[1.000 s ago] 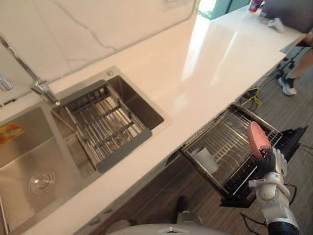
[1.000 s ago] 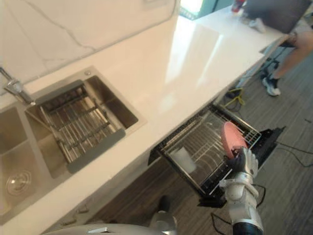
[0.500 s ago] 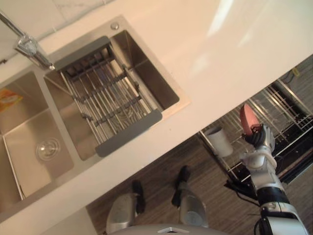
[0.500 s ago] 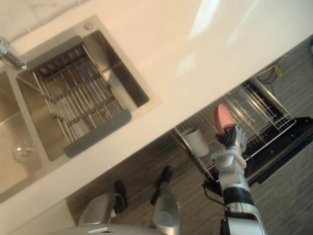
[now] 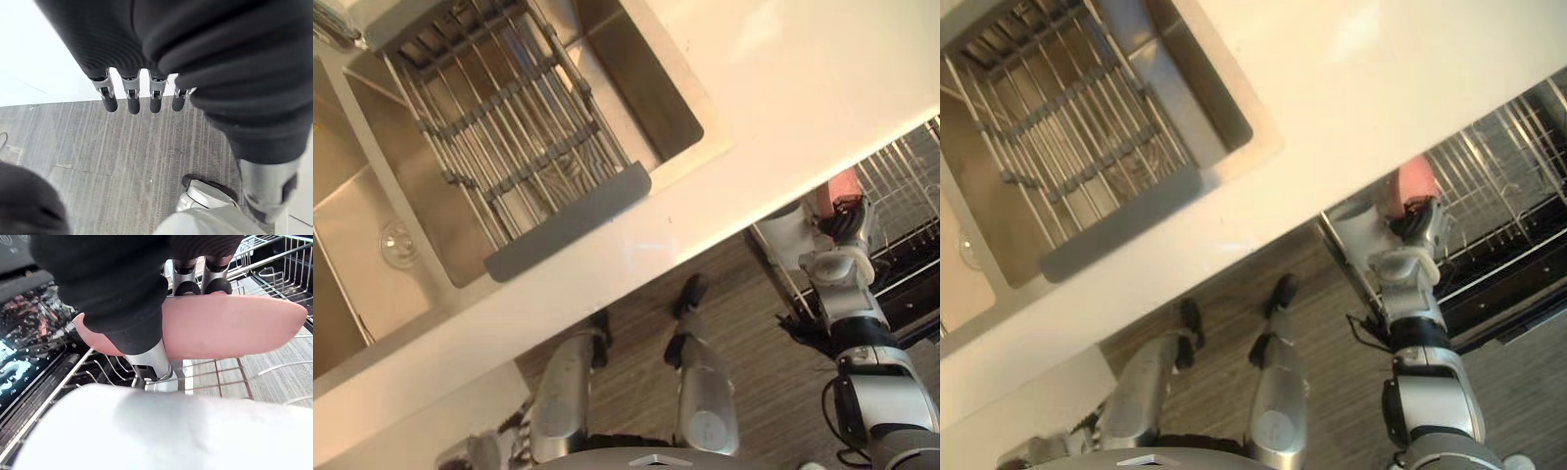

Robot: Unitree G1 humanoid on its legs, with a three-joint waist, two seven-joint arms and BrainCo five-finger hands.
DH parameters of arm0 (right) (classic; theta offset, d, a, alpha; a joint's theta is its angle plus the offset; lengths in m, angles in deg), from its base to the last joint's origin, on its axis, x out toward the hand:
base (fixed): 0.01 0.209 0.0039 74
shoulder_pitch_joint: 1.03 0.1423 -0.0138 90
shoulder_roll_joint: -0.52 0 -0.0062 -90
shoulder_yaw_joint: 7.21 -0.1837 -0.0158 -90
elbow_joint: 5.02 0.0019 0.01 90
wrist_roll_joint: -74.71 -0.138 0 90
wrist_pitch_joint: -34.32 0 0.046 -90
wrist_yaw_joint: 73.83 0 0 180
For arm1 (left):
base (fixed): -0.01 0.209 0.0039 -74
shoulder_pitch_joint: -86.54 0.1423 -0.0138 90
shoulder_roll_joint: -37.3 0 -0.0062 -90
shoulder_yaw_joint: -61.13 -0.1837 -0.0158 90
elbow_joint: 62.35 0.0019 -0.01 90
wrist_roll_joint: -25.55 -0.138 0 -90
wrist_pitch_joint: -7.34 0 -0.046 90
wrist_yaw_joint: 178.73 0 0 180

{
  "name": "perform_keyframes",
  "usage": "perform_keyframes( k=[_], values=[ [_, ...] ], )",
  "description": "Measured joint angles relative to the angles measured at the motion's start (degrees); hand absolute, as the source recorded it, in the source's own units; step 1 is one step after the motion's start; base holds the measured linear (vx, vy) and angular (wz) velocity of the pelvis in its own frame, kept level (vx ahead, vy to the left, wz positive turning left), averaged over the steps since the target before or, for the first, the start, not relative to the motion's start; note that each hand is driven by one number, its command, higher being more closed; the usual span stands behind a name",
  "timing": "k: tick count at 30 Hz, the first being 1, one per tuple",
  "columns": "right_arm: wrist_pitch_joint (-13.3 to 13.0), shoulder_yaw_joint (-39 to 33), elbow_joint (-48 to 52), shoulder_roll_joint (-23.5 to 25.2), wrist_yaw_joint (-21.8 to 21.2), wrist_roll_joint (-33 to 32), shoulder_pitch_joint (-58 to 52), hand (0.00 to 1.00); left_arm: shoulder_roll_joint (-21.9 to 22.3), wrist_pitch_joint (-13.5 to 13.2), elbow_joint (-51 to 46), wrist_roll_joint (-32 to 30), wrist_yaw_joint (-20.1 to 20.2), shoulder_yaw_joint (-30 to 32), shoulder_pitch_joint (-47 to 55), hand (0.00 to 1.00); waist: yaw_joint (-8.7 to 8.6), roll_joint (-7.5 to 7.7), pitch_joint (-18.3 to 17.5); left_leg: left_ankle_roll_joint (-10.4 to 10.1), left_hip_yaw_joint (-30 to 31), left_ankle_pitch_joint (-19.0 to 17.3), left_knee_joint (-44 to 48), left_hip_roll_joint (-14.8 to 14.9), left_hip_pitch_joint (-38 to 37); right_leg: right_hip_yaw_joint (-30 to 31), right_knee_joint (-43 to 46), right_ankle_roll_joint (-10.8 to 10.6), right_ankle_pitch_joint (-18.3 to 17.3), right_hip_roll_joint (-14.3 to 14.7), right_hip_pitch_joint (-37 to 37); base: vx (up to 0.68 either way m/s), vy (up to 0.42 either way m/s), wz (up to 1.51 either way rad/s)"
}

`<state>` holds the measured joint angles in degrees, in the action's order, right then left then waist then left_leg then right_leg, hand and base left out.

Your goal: Walk over to the sink, pick up the cup, carry it to the dishwasher, place the cup inside the dishwasher, then close the dishwasher door

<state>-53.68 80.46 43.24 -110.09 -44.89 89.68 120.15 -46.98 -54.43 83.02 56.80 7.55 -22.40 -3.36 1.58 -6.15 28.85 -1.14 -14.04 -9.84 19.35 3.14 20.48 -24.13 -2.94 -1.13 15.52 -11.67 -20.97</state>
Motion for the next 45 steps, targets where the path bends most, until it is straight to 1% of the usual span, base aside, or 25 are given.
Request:
perform_keyframes(
  k=[1, 3, 4, 6, 8, 12, 15, 18, 20, 22, 23, 25, 26, 28, 30, 31, 33, 35, 36, 37, 39, 40, 41, 43, 45],
  values=[
    [0.4, 0.0, 0.0, -0.5, 0.0, -0.1, 0.6, 0.0, 0.0, -0.9, 0.2, 0.0, -0.2, 0.0, -0.8, 0.0, -0.13, -0.22, 0.4, 0.0, 0.0, -0.1, 0.7, 0.1, 1.0, 0.2, 0.0, 0.1, 0.2, 0.0, -0.7, -0.11, 0.047, -0.04],
    [1.0, 0.0, -0.3, -1.0, 0.1, -1.8, 1.2, 0.0, 0.0, -2.7, 1.2, -0.1, -0.5, -0.5, -1.7, 0.0, -0.17, -0.31, 0.6, -0.1, 0.1, -0.2, 1.6, 0.1, 2.4, 0.6, -0.1, 0.5, 0.1, 0.0, -1.9, -0.09, 0.049, -0.06],
    [1.2, 0.0, -0.5, -1.1, 0.1, -2.0, 1.3, 0.0, 0.0, -3.1, 1.5, -0.1, -0.6, -0.7, -1.9, 0.0, -0.18, -0.31, 0.6, -0.1, 0.1, -0.2, 1.7, 0.1, 2.6, 0.7, -0.1, 0.5, 0.2, 0.0, -2.2, -0.09, 0.055, -0.07],
    [2.6, -0.1, -2.6, -1.3, 0.1, -3.9, 2.4, 0.0, 0.1, -4.4, 2.3, 0.0, -1.4, -2.2, -2.8, 0.0, -0.17, -0.35, 0.6, -0.1, 0.1, -0.2, 2.1, 0.1, 3.4, 1.2, -0.1, 0.6, 0.3, 0.0, -3.0, -0.07, 0.055, -0.07],
    [3.3, -0.2, -3.1, -1.3, 0.6, -5.5, 2.7, 0.0, 0.4, -4.5, 2.4, 0.1, -2.0, -2.5, -3.1, 0.0, -0.21, -0.64, 0.7, -0.1, 0.1, -0.2, 2.3, 0.1, 3.5, 1.4, -0.1, 0.7, 0.4, 0.1, -3.1, -0.05, 0.078, -0.04],
    [4.0, -2.0, -3.2, -1.4, 3.4, -7.7, 3.1, 0.0, 1.2, -4.6, 2.9, 0.0, -2.0, -2.7, -3.4, 0.0, -0.23, -1.81, 1.2, 0.0, 0.1, -0.1, 2.0, 0.1, 3.4, 1.4, -0.1, 0.6, 0.5, 0.1, -3.1, -0.02, 0.07, 0.0],
    [4.4, -2.7, -2.0, -1.4, 4.5, -10.7, 2.9, 0.0, 1.6, -4.6, 3.0, 0.0, -1.9, -2.6, -3.4, 0.0, -0.16, -1.92, 1.2, -0.1, 0.1, 0.3, 1.1, -0.1, 2.8, 1.5, 0.0, 0.3, 0.7, 0.1, -3.1, 0.01, 0.078, -0.01],
    [3.2, -5.4, 0.9, -0.5, 5.4, -14.9, 2.5, 0.0, 1.7, -4.6, 3.0, 0.0, -1.9, -2.5, -3.3, 0.0, -0.2, -1.93, 1.2, 0.3, 0.1, 1.1, -0.8, -0.5, 1.0, 2.1, 0.4, 0.1, 0.8, -0.1, -2.6, 0.02, 0.057, -0.06],
    [2.7, -6.7, 2.9, 0.3, 5.7, -15.9, 1.9, 0.0, 1.8, -4.6, 3.0, 0.0, -1.9, -2.5, -3.3, 0.0, -0.27, -1.92, 1.2, 0.2, 0.0, 1.4, -1.4, -0.6, 0.1, 2.1, 0.4, 0.1, 0.7, -0.1, -1.9, 0.02, 0.056, -0.03],
    [0.5, -9.8, 10.3, 2.9, 6.4, -18.6, -1.4, 0.0, 2.0, -4.6, 2.6, -0.1, -1.8, -1.9, -2.8, 0.0, -0.46, -1.88, 1.2, 0.0, 0.2, 2.1, -3.4, -0.8, -2.9, 2.0, 0.9, -0.1, -0.1, -0.1, 0.0, 0.02, 0.04, 0.0],
    [-0.1, -10.6, 12.3, 3.6, 6.4, -19.4, -2.2, 0.0, 2.0, -4.5, 2.5, -0.1, -1.7, -1.8, -2.7, 0.0, -0.56, -1.88, 1.2, 0.0, 0.2, 2.3, -3.9, -0.8, -3.5, 2.0, 1.0, -0.1, -0.3, -0.1, 0.4, 0.02, 0.033, 0.01],
    [-2.0, -12.9, 20.4, 6.9, 6.4, -20.3, -5.7, 0.0, 2.3, -4.5, 1.9, -0.8, -1.2, -0.7, -1.7, 0.0, -1.5, -1.63, 1.1, -0.3, 0.4, 2.9, -5.8, -0.9, -6.4, 1.7, 1.2, -0.4, -1.0, -0.1, 2.4, 0.02, 0.03, 0.01],
    [-2.3, -13.4, 22.5, 7.7, 6.4, -20.3, -6.7, 0.0, 2.5, -4.5, 1.5, -1.3, -0.9, 0.0, -1.3, 0.0, -1.76, -1.52, 1.1, -0.4, 0.4, 3.0, -6.5, -0.9, -7.1, 1.7, 1.2, -0.5, -1.2, -0.1, 3.0, 0.03, 0.032, -0.03],
    [-3.3, -15.1, 27.7, 10.3, 6.4, -20.3, -9.9, 0.0, 2.6, -4.4, 1.4, -2.2, -0.6, 0.8, 0.2, 0.0, -2.46, -0.76, -0.3, -0.4, 0.2, 3.3, -8.0, -1.0, -9.0, 1.7, 1.3, -0.8, -1.7, 0.0, 4.0, 0.04, 0.028, -0.06],
    [-4.4, -19.0, 32.1, 13.6, 6.8, -20.5, -15.3, 0.0, 2.7, -3.8, 1.5, -3.5, -0.6, 3.0, 2.8, 0.0, -3.24, 0.9, -3.5, -0.6, -0.2, 3.8, -10.3, -1.1, -11.9, 1.9, 1.3, -1.2, -2.2, 0.2, 5.6, 0.12, 0.038, -0.08],
    [-4.9, -20.2, 32.8, 13.9, 7.0, -20.9, -16.6, 0.0, 2.8, -3.5, 1.5, -3.6, -0.6, 3.6, 3.2, 0.0, -3.53, 1.27, -4.2, -0.7, -0.2, 3.9, -10.8, -1.0, -12.9, 1.8, 1.2, -1.3, -2.4, 0.3, 6.6, 0.14, 0.037, -0.05],
    [-5.8, -25.6, 33.8, 14.0, 8.0, -23.3, -21.8, 0.0, 3.0, -2.3, 1.4, -4.7, -0.8, 6.5, 5.3, 0.0, -3.95, 2.96, -8.3, -1.2, -0.6, 3.4, -12.3, -0.6, -17.0, 1.7, 0.1, -1.8, -2.9, 1.0, 10.3, 0.12, 0.033, -0.1],
    [-6.8, -30.5, 33.7, 13.8, 8.4, -26.3, -24.4, 0.0, 3.0, -1.6, 1.4, -5.6, -0.8, 8.5, 6.6, 0.0, -4.23, 4.13, -11.3, -1.4, -1.7, 2.8, -12.8, -0.3, -19.8, 2.1, -0.9, -1.9, -3.0, 1.8, 13.0, 0.12, 0.04, -0.23],
    [-7.4, -34.2, 32.7, 13.6, 8.8, -28.1, -25.0, 0.0, 3.0, -1.0, 1.4, -5.6, -0.8, 10.0, 7.7, 0.0, -4.86, 4.95, -13.3, -1.5, -2.3, 2.3, -13.1, -0.1, -21.8, 2.6, -1.7, -2.0, -3.1, 2.1, 14.8, 0.09, 0.041, -0.28],
    [-7.8, -35.8, 31.6, 13.2, 8.8, -29.1, -25.2, 0.0, 3.0, -0.7, 1.4, -5.6, -0.8, 10.7, 8.0, 0.0, -5.14, 5.25, -14.0, -1.5, -2.7, 2.3, -13.7, -0.1, -22.7, 2.9, -1.7, -2.2, -3.2, 2.2, 15.4, 0.04, 0.041, -0.3],
    [-9.0, -42.1, 24.9, 11.3, 7.8, -36.8, -27.3, 0.0, 3.1, 0.6, 1.5, -5.6, -0.9, 12.9, 8.6, 0.0, -5.94, 5.74, -17.1, -1.7, -3.5, 1.8, -14.6, 0.1, -25.3, 3.3, -1.7, -2.6, -3.7, 2.4, 17.4, 0.01, 0.04, -0.16],
    [-9.2, -43.7, 22.9, 11.1, 6.9, -39.3, -27.9, 0.0, 3.2, 0.8, 1.5, -5.6, -0.9, 13.7, 8.6, 0.0, -6.11, 5.8, -17.7, -1.7, -3.6, 1.7, -14.6, 0.2, -25.7, 3.3, -1.8, -2.7, -3.8, 2.4, 17.9, 0.01, 0.038, -0.02],
    [-9.3, -46.4, 19.4, 11.1, 5.1, -45.6, -29.3, 0.0, 3.2, 1.3, 1.6, -5.6, -0.9, 14.4, 9.0, 0.0, -6.55, 5.81, -19.2, -1.6, -3.6, 1.4, -14.6, 0.3, -26.0, 3.2, -2.0, -2.8, -3.9, 2.4, 18.2, -0.02, 0.033, -0.06],
    [-9.6, -48.9, 13.6, 11.4, 1.4, -52.5, -31.6, 0.0, 3.4, 2.2, 2.1, -5.6, -0.9, 16.3, 9.2, 0.0, -7.28, 5.49, -20.3, -1.7, -3.8, 1.1, -14.7, 0.3, -27.0, 3.2, -2.1, -2.8, -4.1, 2.4, 19.0, -0.03, 0.02, -0.12],
    [-9.6, -49.5, 11.5, 12.3, -1.8, -56.0, -33.0, 0.0, 3.6, 3.0, 3.0, -5.6, -0.9, 16.5, 9.3, 0.0, -8.18, 5.37, -20.8, -1.7, -3.9, 1.0, -14.8, 0.3, -27.2, 3.3, -2.1, -2.6, -4.3, 2.3, 19.1, -0.04, 0.005, -0.09]
  ],
)
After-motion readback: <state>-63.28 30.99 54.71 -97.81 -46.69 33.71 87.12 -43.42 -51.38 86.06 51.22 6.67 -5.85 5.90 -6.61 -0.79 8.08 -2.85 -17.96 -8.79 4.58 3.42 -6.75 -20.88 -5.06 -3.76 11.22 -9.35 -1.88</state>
